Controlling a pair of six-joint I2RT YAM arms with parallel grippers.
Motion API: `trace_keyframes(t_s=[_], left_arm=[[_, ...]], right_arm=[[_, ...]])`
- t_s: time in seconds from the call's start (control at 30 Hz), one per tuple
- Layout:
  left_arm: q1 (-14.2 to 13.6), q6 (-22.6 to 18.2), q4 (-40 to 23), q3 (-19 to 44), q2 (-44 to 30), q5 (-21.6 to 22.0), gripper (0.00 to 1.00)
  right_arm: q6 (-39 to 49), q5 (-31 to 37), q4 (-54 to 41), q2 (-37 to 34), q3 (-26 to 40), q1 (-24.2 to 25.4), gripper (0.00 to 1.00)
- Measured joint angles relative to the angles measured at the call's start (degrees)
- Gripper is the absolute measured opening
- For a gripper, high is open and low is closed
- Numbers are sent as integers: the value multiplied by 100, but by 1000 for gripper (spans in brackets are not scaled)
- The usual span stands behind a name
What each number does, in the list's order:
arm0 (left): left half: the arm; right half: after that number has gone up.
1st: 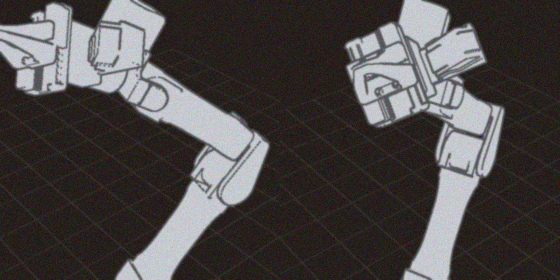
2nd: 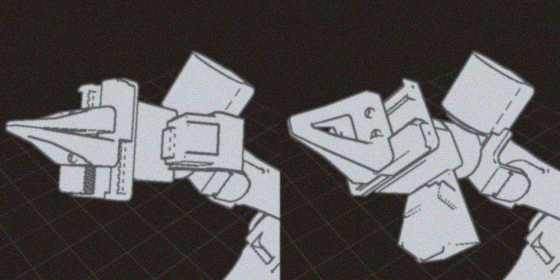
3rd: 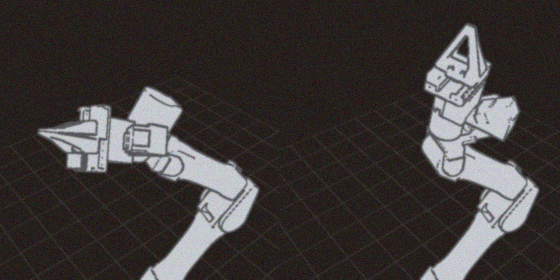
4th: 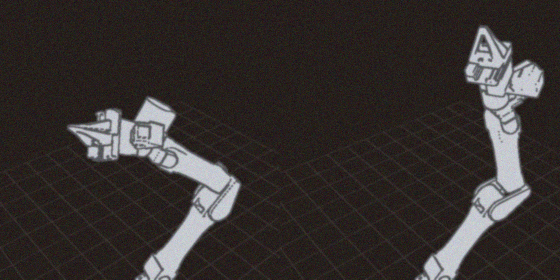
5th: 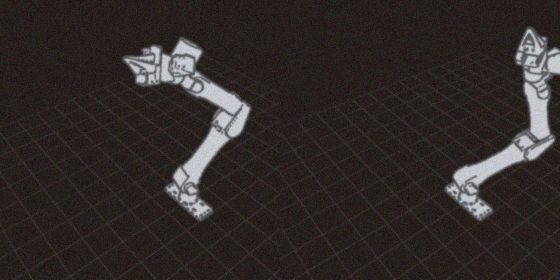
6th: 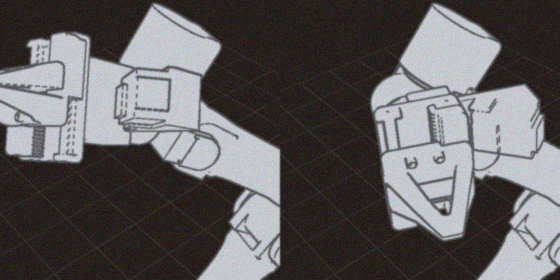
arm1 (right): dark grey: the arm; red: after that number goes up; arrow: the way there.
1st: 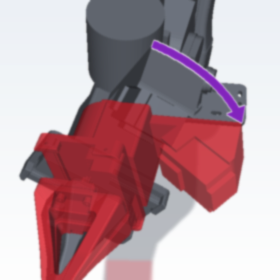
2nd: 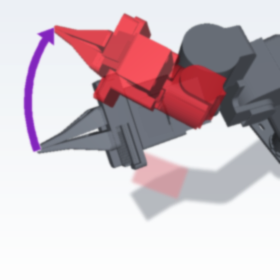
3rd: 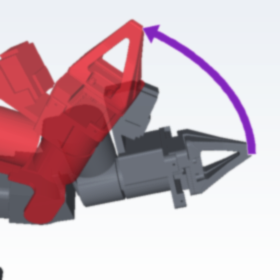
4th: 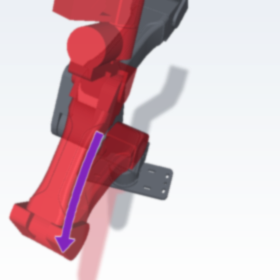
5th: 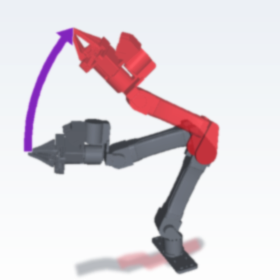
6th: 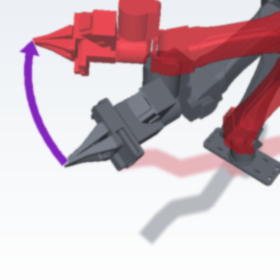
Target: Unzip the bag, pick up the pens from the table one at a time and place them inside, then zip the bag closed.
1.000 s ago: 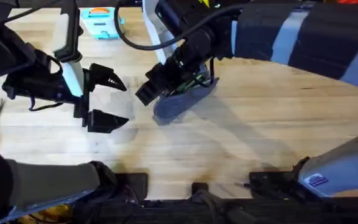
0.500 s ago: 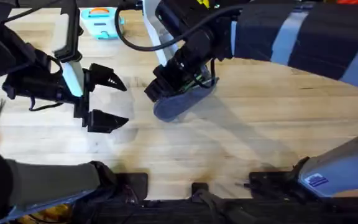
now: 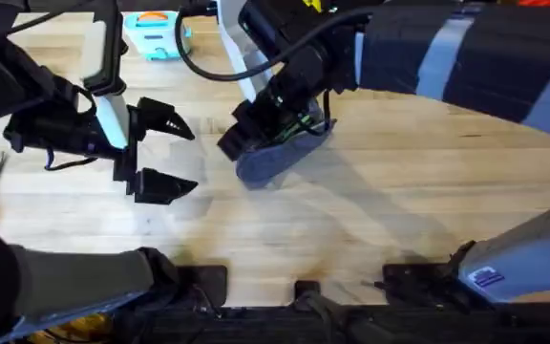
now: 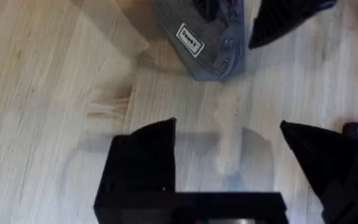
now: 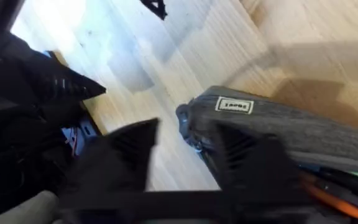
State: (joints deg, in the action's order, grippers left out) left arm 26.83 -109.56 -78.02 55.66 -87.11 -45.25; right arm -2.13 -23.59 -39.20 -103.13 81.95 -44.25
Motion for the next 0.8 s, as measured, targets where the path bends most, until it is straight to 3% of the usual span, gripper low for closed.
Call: trace_keyframes(t_s=[0.07, 0.17, 0.43, 0.8], left_arm=[[0, 0, 0, 1, 0, 2, 993], [0, 0, 0, 2, 0, 1, 993], [0, 0, 0, 0, 0, 2, 993], [0, 0, 0, 0, 0, 2, 993]], right_arm=[[126, -8, 5, 0, 0, 0, 733], [404, -22, 9, 0, -2, 0, 977], [1604, 37, 2, 0, -2, -165, 995], [2958, 1067, 1, 0, -1, -772, 995]])
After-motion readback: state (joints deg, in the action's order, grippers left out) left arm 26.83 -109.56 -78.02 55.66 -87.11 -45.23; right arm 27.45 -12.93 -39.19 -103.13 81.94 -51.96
